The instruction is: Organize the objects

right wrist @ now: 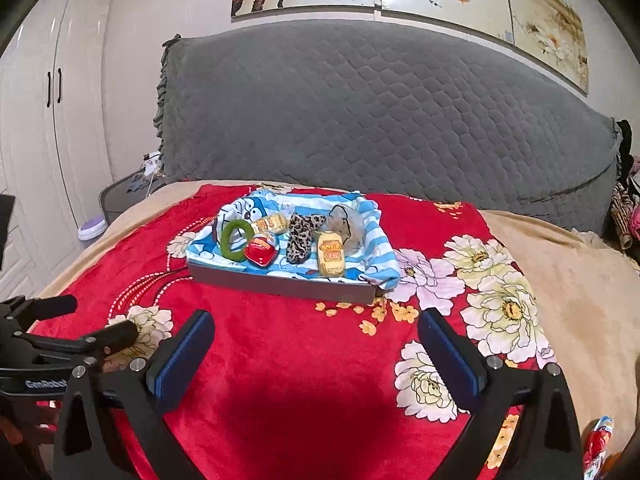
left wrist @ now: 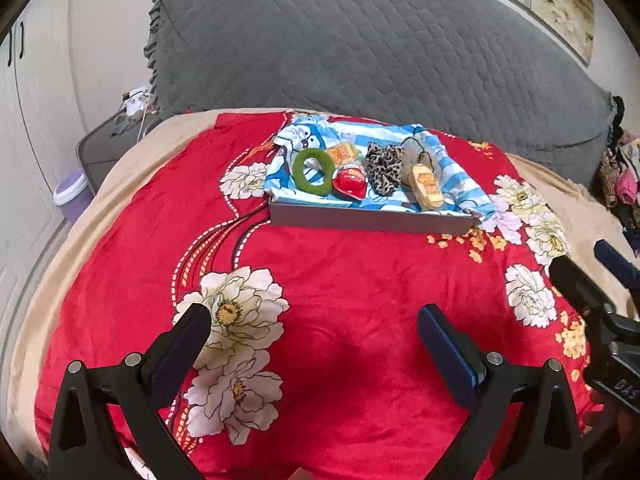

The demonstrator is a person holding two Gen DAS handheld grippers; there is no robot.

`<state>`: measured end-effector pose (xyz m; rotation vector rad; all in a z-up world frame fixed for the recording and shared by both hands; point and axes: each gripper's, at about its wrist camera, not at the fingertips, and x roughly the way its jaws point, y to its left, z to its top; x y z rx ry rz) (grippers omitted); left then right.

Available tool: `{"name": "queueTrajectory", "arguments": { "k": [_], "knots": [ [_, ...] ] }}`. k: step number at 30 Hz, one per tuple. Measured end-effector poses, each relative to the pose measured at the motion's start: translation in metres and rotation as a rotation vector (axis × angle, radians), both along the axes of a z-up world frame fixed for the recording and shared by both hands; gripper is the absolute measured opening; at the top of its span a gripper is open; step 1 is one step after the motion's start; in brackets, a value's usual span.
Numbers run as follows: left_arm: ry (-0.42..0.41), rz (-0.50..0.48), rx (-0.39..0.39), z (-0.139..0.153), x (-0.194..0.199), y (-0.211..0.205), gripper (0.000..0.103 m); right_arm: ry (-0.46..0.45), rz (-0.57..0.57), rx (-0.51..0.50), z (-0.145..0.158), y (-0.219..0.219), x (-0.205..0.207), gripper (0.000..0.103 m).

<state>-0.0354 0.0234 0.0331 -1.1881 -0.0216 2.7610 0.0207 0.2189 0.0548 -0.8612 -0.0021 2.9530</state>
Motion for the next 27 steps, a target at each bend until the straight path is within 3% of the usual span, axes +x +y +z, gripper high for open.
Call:
{"name": "queueTrajectory", "arguments": {
  "k": [27],
  "knots": [
    [-0.013,0.004,-0.005,-0.030,-0.007,-0.003,0.103,-0.079,-0.043,-0.020,-0.029,0.011,-0.010,0.102]
  ]
}}
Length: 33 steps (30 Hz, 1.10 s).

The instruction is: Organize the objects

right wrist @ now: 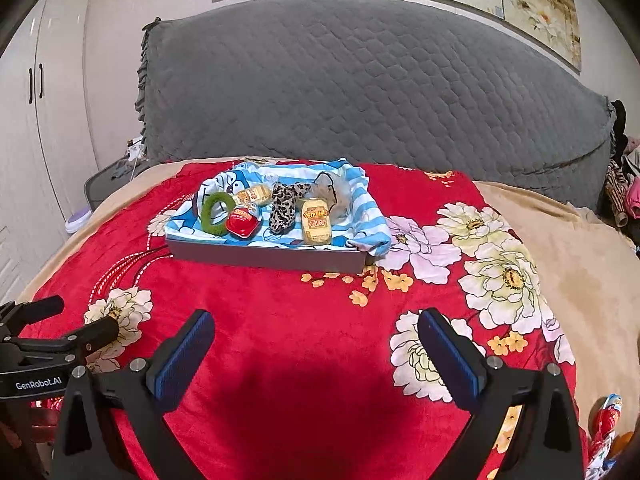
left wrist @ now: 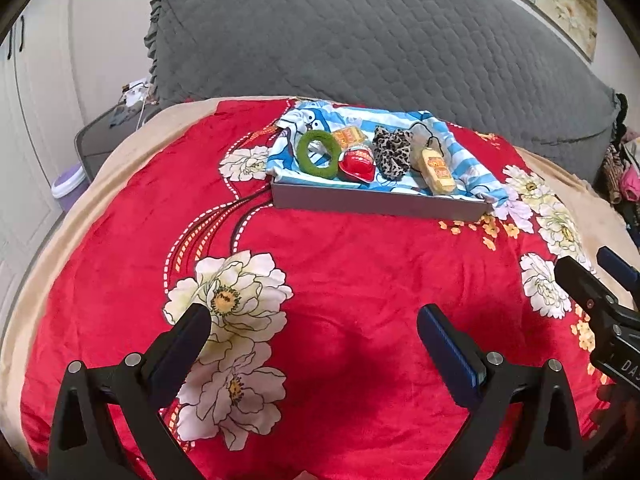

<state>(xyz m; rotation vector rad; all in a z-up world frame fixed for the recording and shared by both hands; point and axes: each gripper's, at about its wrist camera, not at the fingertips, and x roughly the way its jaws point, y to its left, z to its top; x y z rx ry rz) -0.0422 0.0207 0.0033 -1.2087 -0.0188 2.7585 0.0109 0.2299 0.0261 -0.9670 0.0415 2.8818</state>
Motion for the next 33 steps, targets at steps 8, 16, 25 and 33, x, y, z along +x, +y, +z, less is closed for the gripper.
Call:
{"name": "queueTrajectory", "arguments": {
  "k": [8,16,25,33],
  "knots": [
    [0.011,-0.012,-0.002,-0.002,0.000,0.003,0.103,-0.033,-0.012,-0.001,-0.010,0.004,-0.004,0.102],
    [0.001,-0.009,-0.001,-0.009,-0.003,0.002,0.103,-0.064,-0.020,-0.019,-0.019,0.006,-0.006,0.102],
    [-0.016,0.005,-0.007,-0.025,-0.010,-0.001,0.103,-0.080,-0.016,-0.016,-0.029,0.006,-0.007,0.102],
    [-0.025,0.007,-0.011,-0.035,-0.011,-0.003,0.103,-0.097,-0.021,0.014,-0.042,0.001,-0.008,0.102]
  ]
}}
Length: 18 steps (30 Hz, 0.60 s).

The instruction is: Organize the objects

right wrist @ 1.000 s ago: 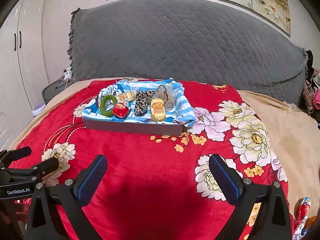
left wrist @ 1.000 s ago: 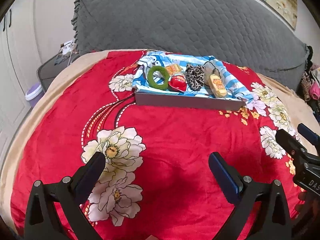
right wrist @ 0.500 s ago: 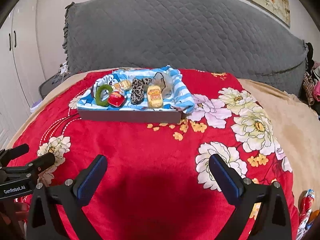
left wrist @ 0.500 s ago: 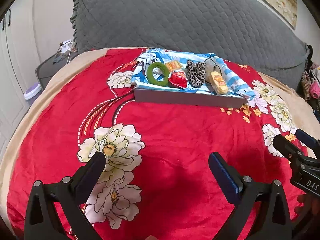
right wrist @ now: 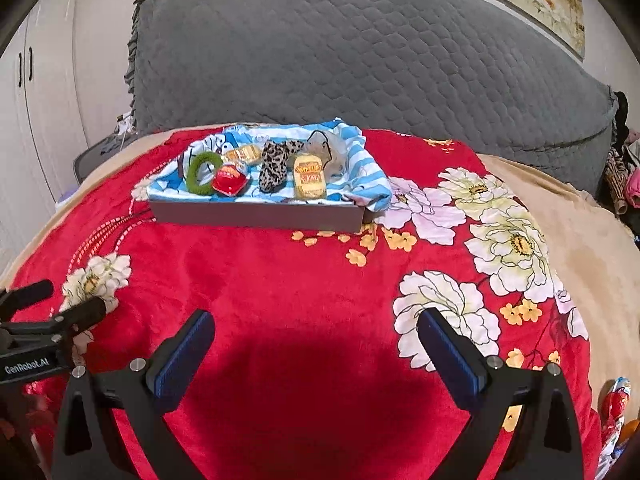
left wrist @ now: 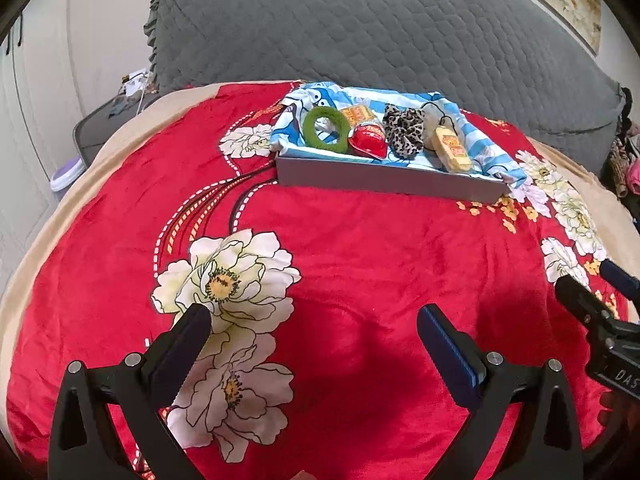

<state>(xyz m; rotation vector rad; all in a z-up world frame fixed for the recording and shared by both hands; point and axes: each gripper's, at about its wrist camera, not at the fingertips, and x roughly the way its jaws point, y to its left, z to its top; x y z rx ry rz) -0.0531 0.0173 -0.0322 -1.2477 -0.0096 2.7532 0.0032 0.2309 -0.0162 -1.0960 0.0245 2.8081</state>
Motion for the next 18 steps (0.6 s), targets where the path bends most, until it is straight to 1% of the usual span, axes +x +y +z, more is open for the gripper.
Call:
{"name": "queueTrajectory", "arguments": {
  "k": [4,12,18],
  "knots": [
    [-0.004,0.001,0.003,-0.003,-0.001,-0.001,0.103,-0.013,0.001,-0.011,-0.007,0.000,-0.001,0.102],
    [-0.012,0.000,-0.005,-0.011,-0.004,-0.001,0.103,-0.039,0.005,0.005,-0.016,0.000,-0.003,0.102],
    [-0.023,-0.003,-0.010,-0.018,-0.004,-0.001,0.103,-0.048,-0.001,0.000,-0.020,0.002,-0.004,0.102]
  ]
}}
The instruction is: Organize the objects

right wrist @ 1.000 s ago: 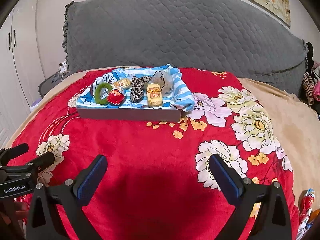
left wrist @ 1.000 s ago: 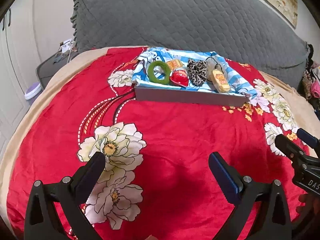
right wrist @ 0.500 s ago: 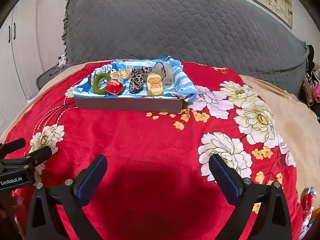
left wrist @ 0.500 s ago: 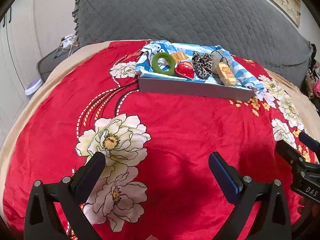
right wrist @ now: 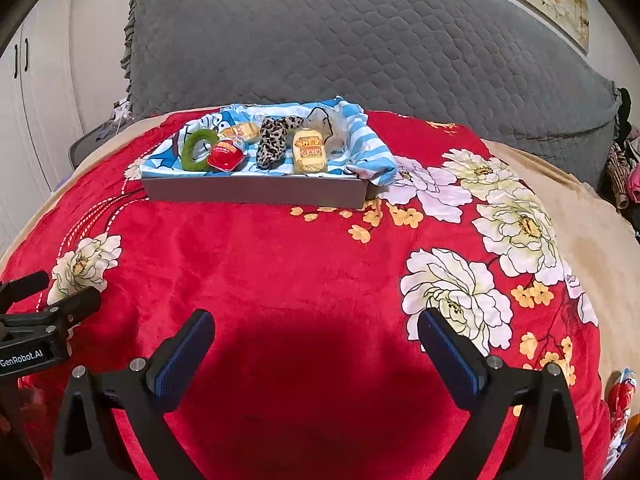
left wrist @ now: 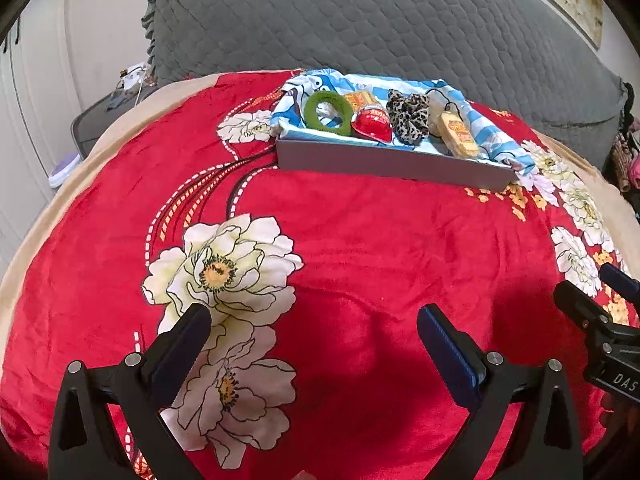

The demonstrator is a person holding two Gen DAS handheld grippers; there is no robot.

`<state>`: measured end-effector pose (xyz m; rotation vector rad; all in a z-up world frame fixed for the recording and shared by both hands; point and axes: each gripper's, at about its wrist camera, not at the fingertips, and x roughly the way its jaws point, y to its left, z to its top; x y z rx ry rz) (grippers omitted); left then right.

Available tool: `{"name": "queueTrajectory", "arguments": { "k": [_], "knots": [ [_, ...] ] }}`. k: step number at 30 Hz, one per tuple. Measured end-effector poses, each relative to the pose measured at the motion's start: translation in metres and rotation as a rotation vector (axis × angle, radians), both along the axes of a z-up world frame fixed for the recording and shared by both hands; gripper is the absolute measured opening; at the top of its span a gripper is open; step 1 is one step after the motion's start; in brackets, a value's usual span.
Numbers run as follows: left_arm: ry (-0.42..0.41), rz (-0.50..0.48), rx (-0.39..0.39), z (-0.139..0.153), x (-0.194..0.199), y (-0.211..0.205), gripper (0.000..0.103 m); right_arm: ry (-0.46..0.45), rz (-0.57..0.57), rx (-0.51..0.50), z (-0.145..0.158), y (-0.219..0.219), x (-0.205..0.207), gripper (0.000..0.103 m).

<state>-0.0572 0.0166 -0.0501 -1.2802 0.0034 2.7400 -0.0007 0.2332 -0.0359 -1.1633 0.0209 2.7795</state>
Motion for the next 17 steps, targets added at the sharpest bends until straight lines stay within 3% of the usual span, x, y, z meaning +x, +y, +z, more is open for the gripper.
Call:
{"name": "queueTrajectory", "arguments": {
  "k": [17],
  "knots": [
    [0.013,-0.006,-0.006,-0.0028,-0.0003,0.0025,0.103,-0.020,-0.006,0.008,-0.0050,0.0018,-0.0011,0.102]
  ]
}}
